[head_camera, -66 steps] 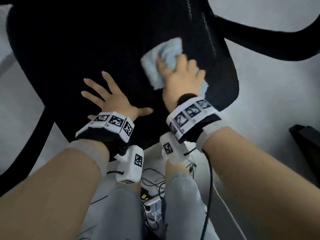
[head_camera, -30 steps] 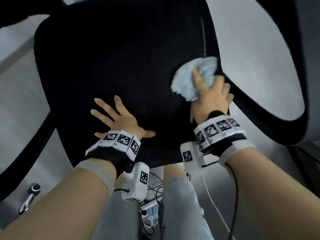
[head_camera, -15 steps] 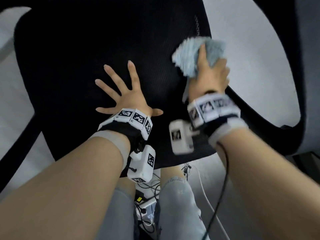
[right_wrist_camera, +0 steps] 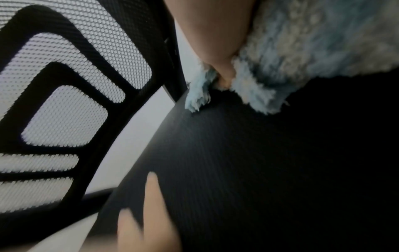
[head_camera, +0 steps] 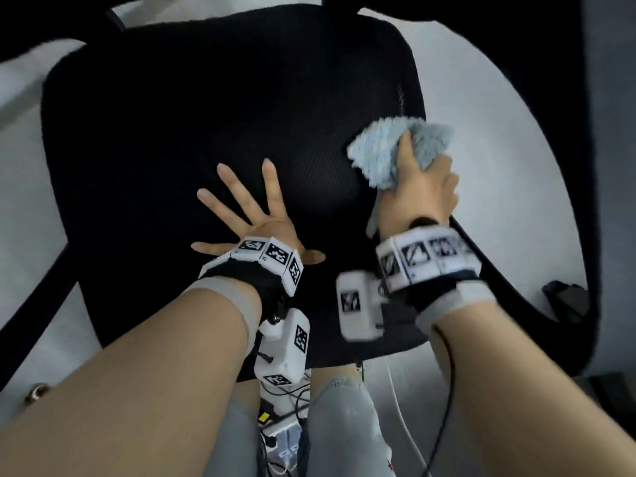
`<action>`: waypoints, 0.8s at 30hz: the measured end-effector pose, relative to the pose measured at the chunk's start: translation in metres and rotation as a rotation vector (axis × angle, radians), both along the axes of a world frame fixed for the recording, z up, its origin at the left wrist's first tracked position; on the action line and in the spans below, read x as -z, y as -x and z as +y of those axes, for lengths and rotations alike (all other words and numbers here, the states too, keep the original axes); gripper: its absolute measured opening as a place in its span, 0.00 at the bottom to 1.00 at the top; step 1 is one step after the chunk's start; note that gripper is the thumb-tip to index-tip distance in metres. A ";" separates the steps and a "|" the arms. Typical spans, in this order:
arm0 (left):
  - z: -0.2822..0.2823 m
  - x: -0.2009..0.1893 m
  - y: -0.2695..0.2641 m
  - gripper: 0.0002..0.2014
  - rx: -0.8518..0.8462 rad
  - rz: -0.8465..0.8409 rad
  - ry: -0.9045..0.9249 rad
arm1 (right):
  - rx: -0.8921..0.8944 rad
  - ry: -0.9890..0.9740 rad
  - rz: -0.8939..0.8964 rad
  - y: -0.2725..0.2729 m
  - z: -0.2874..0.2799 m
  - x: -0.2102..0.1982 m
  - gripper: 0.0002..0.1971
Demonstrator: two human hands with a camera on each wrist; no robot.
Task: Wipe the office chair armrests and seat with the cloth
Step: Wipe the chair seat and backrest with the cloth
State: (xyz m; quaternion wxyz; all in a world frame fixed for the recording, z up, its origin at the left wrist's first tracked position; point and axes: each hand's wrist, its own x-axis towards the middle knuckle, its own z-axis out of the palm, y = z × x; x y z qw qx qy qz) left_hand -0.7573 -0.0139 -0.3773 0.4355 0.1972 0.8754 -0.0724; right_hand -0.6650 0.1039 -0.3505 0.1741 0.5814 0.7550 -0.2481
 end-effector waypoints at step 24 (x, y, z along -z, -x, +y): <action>0.015 -0.008 0.006 0.73 -0.139 -0.064 0.140 | -0.945 -0.055 0.060 0.076 -0.015 0.006 0.31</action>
